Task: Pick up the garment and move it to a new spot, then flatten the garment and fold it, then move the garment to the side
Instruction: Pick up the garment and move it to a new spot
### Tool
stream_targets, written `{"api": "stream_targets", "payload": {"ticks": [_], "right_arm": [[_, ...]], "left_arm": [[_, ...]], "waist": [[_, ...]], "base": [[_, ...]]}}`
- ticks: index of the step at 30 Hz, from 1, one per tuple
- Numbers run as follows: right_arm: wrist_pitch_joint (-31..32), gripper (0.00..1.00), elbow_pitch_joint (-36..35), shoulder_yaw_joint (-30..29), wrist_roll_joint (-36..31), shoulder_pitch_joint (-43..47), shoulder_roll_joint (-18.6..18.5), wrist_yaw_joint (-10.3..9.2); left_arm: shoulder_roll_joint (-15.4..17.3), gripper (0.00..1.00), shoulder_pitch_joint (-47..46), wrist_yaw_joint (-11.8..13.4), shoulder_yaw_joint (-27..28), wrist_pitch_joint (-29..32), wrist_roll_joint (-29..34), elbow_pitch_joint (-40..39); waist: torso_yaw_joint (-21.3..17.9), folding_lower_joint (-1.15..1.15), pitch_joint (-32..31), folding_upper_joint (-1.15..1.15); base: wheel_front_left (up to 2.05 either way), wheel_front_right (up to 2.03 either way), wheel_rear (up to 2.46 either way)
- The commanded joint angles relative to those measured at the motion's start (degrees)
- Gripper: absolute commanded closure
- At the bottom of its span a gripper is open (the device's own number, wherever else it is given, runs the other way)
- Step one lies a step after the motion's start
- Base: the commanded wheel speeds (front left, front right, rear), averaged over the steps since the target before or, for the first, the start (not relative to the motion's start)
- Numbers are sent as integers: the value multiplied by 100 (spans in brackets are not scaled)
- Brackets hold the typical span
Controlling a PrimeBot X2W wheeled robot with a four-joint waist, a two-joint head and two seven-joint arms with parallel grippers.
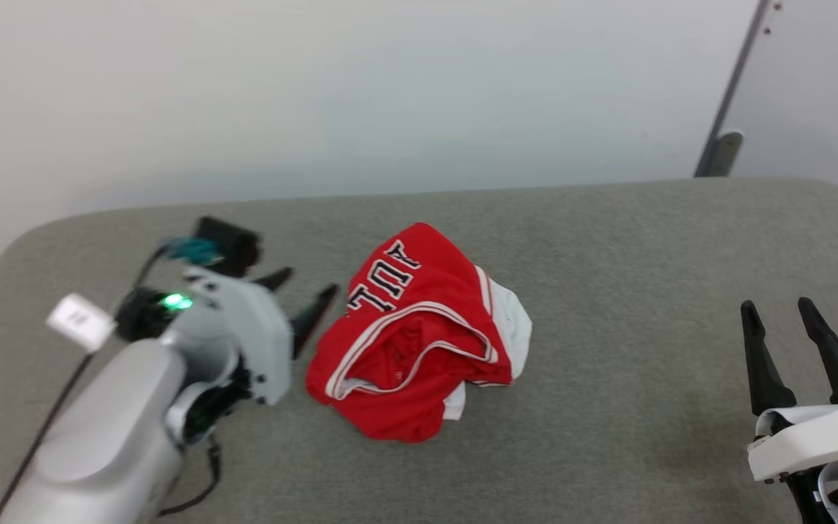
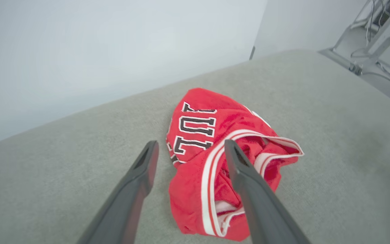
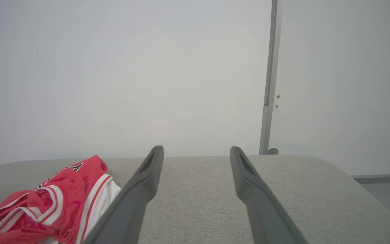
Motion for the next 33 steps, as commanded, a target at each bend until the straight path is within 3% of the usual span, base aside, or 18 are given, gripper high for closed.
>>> {"api": "stream_targets", "payload": {"ticks": [1, 11, 19, 33], "right_arm": [[5, 0, -3, -34, -41, 64, -16, -8], [-69, 0, 38, -159, -48, 217, -62, -8], [-67, 0, 40, -213, -63, 262, -44, -8], [-48, 0, 38, -231, -96, 327, -15, -8]], "left_arm": [[134, 0, 245, 90, 154, -310, -11, -90], [562, 0, 1124, 406, 757, -1689, -32, -427], [726, 0, 1905, 557, 1221, -2712, -163, -542], [805, 0, 2752, 811, 1796, -3290, -394, -736]], "waist": [[192, 0, -125, 0], [429, 0, -177, 0], [505, 0, -167, 0], [533, 0, -162, 0]], "base": [[0, 0, 0], [0, 0, 0], [0, 0, 0], [0, 0, 0]]}}
